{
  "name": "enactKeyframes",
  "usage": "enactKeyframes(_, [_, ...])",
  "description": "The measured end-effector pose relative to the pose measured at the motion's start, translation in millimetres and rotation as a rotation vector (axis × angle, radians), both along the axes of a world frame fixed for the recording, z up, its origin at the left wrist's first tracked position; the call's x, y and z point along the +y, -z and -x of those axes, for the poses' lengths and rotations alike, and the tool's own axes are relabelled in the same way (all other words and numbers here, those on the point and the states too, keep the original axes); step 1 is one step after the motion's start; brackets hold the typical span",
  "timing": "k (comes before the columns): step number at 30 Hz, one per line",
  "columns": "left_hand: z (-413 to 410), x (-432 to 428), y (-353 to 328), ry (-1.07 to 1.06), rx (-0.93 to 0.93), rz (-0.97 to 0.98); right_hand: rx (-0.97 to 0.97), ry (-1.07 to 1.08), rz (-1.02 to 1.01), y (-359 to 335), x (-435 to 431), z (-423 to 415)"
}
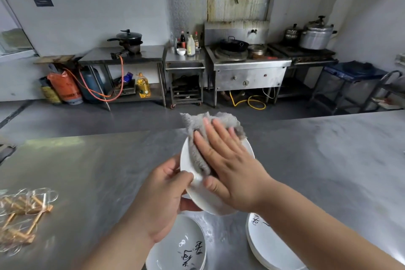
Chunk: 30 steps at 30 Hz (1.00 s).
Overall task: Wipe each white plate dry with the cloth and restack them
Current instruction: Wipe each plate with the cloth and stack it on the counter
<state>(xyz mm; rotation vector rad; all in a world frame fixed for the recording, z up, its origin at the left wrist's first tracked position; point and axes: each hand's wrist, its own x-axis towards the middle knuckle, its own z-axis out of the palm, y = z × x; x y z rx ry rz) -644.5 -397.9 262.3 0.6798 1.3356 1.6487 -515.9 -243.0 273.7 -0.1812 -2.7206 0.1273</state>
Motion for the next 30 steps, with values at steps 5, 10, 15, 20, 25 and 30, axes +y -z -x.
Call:
enactKeyframes(5, [2,-6,-7,0.025,0.019,0.046,-0.126,0.209,0.037,-1,6,-13])
enactKeyframes(10, [-1,-4,-15,0.118,0.034,0.113,-0.009,-0.062,-0.118,6,-17,-6])
enactKeyframes(15, [7,-7,-19,0.054,-0.066,0.071,-0.001,0.16,-0.028,-17,13,-10])
enactKeyframes(20, [13,-11,-19,0.004,-0.051,0.113,0.193,0.405,0.425,-3,24,-24])
enactKeyframes(25, [17,-3,-23,0.058,0.323,0.148,0.155,0.328,0.302,-26,28,-14])
enactKeyframes(30, [8,12,-13,-0.378,0.535,0.139,0.293,0.457,0.637,-9,21,-16])
